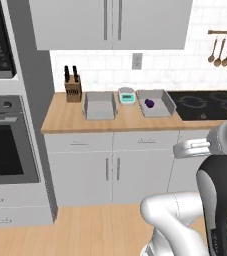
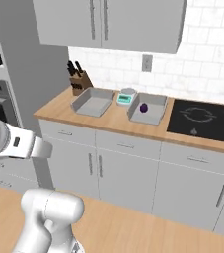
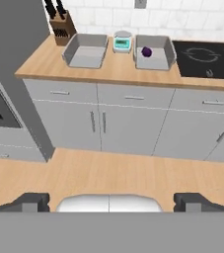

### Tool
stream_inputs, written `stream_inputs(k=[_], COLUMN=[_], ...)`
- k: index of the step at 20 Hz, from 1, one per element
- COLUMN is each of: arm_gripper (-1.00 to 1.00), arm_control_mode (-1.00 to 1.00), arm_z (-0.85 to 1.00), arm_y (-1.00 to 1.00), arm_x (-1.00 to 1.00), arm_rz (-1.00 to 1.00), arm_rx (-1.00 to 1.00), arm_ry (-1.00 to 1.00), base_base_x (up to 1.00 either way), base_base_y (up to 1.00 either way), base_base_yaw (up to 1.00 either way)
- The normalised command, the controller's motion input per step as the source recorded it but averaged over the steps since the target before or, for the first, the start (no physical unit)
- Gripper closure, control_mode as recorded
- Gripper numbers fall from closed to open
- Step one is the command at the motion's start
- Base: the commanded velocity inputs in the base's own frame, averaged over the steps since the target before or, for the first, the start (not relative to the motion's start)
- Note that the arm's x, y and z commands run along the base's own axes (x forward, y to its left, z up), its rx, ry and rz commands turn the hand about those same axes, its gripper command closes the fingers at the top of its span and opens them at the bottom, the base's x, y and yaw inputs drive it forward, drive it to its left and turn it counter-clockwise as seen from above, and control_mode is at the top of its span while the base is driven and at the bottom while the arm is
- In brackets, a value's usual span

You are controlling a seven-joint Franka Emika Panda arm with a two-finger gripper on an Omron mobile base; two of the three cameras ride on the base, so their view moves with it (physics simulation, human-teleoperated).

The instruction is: Place one eggplant and one chicken drumstick in each tupperware on the nearby counter, to pack two identical lunches.

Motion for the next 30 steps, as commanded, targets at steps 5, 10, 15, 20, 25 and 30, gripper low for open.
stream_inputs(k=[5, 10, 15, 20, 25, 30], arm_gripper=[-1.00, -1.00, -1.00, -1.00, -1.00, -1.00], arm_control_mode=[1.00, 1.00, 1.00, 1.00, 1.00, 1.00], arm_z=[0.00, 0.00, 0.00, 0.00, 0.00, 0.00], arm_y=[0.00, 0.00, 0.00, 0.00, 0.00, 0.00], arm_x=[0.00, 0.00, 0.00, 0.00, 0.00, 0.00], arm_rz=[0.00, 0.00, 0.00, 0.00, 0.00, 0.00], arm_rx=[0.00, 0.00, 0.00, 0.00, 0.00, 0.00], arm_ry=[0.00, 0.00, 0.00, 0.00, 0.00, 0.00], base_base_x=[-0.57, -0.19, 0.02, 0.00, 0.00, 0.00], base_base_y=[1.00, 1.00, 0.90, 0.63, 0.64, 0.57], base_base_yaw=[0.00, 0.00, 0.59, 0.89, 0.89, 0.91])
